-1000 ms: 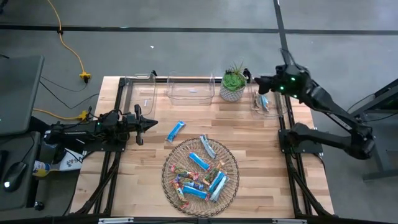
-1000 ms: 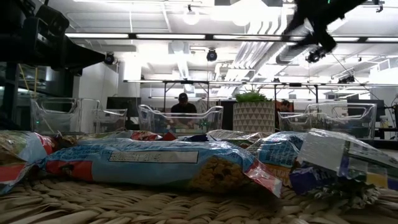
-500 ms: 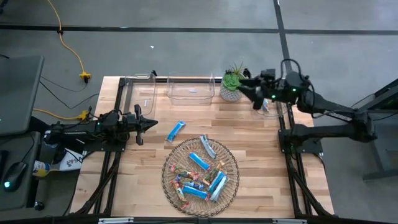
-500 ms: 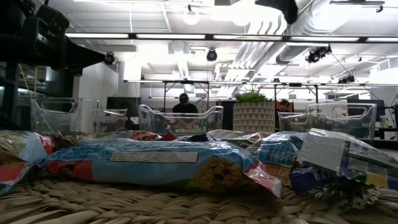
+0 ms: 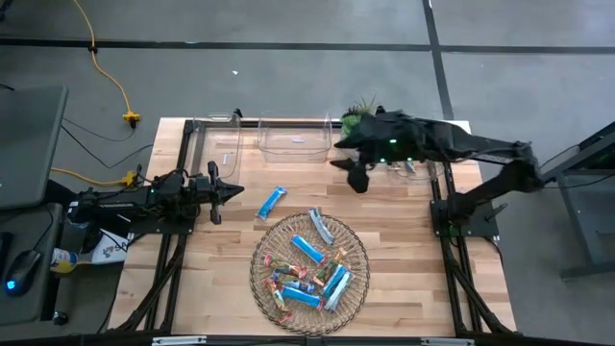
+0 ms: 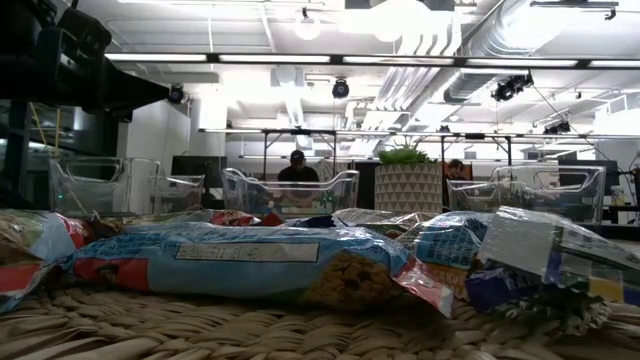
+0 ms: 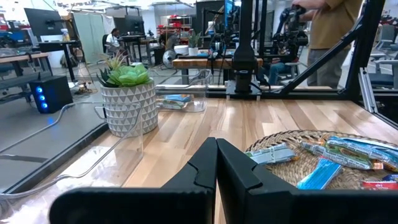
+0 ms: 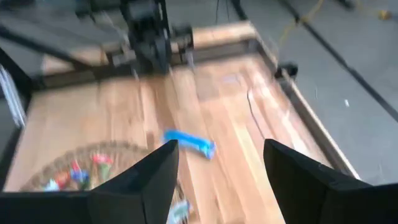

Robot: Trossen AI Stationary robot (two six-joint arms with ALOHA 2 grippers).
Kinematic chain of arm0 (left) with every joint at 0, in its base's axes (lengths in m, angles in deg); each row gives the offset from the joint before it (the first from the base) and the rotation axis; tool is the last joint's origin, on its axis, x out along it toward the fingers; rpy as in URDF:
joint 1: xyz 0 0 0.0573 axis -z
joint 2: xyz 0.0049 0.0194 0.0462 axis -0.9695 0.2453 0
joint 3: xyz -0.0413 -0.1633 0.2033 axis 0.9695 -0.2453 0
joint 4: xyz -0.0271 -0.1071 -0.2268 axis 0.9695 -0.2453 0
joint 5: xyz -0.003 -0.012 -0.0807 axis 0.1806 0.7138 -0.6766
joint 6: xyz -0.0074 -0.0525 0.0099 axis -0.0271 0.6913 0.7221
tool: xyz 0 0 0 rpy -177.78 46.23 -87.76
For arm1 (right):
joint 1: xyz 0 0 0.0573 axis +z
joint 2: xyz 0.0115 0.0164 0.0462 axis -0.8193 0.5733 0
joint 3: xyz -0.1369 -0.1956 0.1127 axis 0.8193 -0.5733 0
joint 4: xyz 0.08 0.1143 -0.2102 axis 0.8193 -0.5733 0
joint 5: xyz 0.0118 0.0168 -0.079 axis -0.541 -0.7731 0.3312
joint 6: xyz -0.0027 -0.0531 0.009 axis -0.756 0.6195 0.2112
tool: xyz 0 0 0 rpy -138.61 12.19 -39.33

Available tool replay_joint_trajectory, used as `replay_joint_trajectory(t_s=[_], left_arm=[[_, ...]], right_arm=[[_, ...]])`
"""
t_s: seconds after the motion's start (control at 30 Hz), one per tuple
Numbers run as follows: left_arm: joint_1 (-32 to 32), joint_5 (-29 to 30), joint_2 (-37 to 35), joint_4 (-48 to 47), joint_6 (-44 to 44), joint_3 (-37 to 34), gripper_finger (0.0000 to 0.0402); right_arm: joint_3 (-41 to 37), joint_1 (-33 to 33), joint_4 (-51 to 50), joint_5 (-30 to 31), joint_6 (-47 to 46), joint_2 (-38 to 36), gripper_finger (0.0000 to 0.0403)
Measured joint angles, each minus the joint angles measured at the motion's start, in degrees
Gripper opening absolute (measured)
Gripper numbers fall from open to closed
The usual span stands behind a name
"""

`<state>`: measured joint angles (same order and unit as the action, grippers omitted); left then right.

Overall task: Pick and place Granola Bars by type
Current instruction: Put the yellow granola bar into the right transparent bin

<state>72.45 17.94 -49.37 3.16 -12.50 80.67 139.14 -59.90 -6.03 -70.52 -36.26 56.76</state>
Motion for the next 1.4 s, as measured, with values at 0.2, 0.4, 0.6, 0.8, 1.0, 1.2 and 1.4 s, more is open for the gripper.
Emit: replay_joint_trajectory(t_s=[0.2,0.4,0.6,0.8,1.0,1.2,1.4], left_arm=[[-0.01,0.0,0.0,0.0,0.0,0.0,0.0003],[-0.01,0.0,-0.02,0.0,0.0,0.0,0.0003],[-0.01,0.0,0.0,-0.02,0.0,0.0,0.0003],[0.0,-0.01,-0.02,0.0,0.01,0.0,0.0003],[0.0,0.0,0.0,0.0,0.0,0.0,0.0003],[-0.01,0.0,0.0,-0.02,0.0,0.0,0.0003],[0.0,0.0,-0.01,0.0,0.01,0.0,0.0003]], right_arm=[[13.52,0.97,-12.97,4.42,-12.49,9.67,0.022],[19.54,1.5,-16.62,3.04,-24.69,17.04,0.022],[19.68,3.18,-19.39,2.19,-35.71,22.71,0.022],[19.67,5.12,-25.13,2.93,-41.82,28.15,0.022],[19.67,6.73,-25.73,1.84,-44.72,32.91,0.022],[19.67,8.22,-25.59,1.45,-46.7,36.48,0.022],[19.67,9.33,-25.8,3.16,-50.66,39.19,0.022]])
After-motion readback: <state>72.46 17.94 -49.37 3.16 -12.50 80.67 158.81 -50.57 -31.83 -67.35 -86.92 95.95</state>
